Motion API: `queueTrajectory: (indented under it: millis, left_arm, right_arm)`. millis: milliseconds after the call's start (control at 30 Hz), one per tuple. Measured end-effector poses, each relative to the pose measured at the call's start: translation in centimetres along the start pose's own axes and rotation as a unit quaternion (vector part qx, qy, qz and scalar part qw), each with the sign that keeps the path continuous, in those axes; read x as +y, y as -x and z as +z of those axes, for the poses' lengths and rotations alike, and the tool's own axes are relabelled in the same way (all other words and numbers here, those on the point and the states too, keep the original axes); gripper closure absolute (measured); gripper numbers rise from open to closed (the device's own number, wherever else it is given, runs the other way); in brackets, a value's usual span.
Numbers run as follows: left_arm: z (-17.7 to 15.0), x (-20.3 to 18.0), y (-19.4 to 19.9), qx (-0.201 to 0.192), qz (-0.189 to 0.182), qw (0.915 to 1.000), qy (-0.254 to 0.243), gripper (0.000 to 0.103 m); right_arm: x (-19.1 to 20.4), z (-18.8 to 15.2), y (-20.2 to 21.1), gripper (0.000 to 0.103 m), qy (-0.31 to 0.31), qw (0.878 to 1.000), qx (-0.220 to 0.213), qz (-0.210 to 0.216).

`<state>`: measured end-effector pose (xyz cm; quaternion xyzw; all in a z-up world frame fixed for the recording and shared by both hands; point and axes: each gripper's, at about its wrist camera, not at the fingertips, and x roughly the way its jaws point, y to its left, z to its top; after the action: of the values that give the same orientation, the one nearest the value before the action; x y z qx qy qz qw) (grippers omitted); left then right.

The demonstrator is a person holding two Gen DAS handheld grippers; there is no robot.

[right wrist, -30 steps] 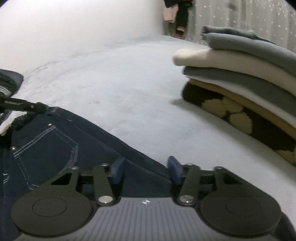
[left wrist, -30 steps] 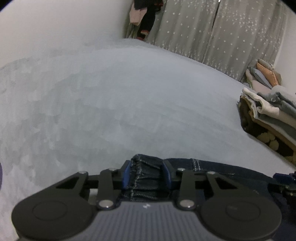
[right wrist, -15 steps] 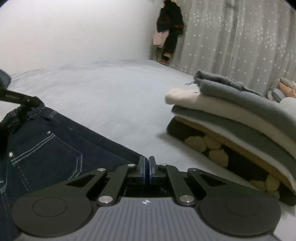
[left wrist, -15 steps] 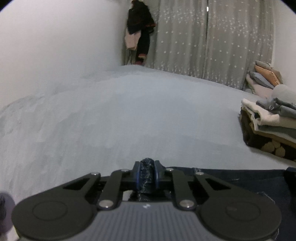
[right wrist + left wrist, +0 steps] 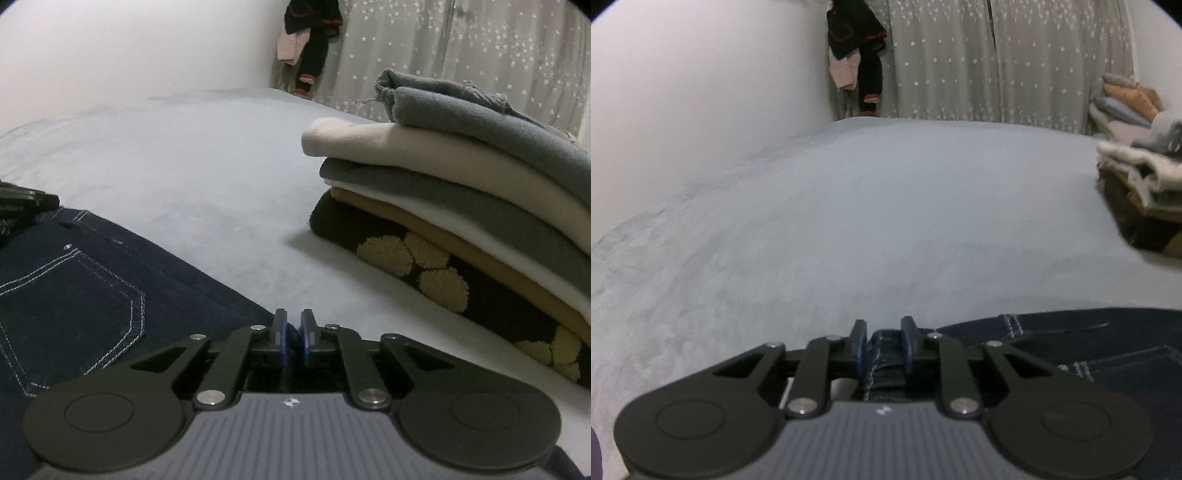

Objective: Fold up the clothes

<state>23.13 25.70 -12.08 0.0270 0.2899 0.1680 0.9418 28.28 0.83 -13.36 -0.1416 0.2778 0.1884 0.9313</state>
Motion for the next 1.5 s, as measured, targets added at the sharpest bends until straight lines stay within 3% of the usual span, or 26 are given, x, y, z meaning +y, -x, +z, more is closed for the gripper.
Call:
queueTrajectory:
  millis: [100,167,200,433,700,1000,1133,1333,1500]
  left_arm:
    - [0.5,-0.8,1.0,-0.008,0.019,0.9993,-0.032,0.077]
    - [1.1,-0.9,2.3,-0.013,0.013,0.9992,-0.034,0.054]
    - [1.4,-0.8,3.0,-0.014,0.005,0.9995,-0.028,0.051]
    - [2.4,-4.2,7.7,0.001,-0.074,0.9972,-0.008,0.043]
    - [1.3,-12.2,11.3,0.011,-0.165,0.9846,-0.055,0.043]
    - [0.7,-22.4,14.0,0.055,-0.276,0.9551,-0.093,0.042]
    - [0.4,-26.3,15.4,0.079,-0.323,0.9379,-0.099,0.040]
    - [-0.8,-31.7,17.1,0.127,-0.385,0.9110,-0.073,0.038]
    - [-1.4,-33.8,18.3,0.153,-0.414,0.8959,-0.052,0.036]
  right_arm:
    - [-0.2,0.5,1.4,0.079,-0.015,1.000,0.009,-0.014]
    - [-1.0,0.6,3.0,0.066,-0.040,0.999,0.016,-0.016]
    - [-1.6,0.2,4.0,0.065,-0.051,0.998,0.018,-0.017]
    - [-6.2,-3.2,10.7,0.059,-0.095,0.993,0.042,-0.058]
    - [-12.7,-9.4,18.8,0.054,-0.174,0.974,0.063,-0.129]
    - [-20.0,-16.3,26.9,0.050,-0.325,0.928,0.077,-0.164]
    - [-22.7,-19.3,27.8,0.050,-0.418,0.899,0.055,-0.119]
    - [-23.9,-21.6,26.1,0.048,-0.505,0.861,0.029,-0.048]
    - [-22.6,-19.8,26.1,0.073,-0.464,0.885,0.005,-0.043]
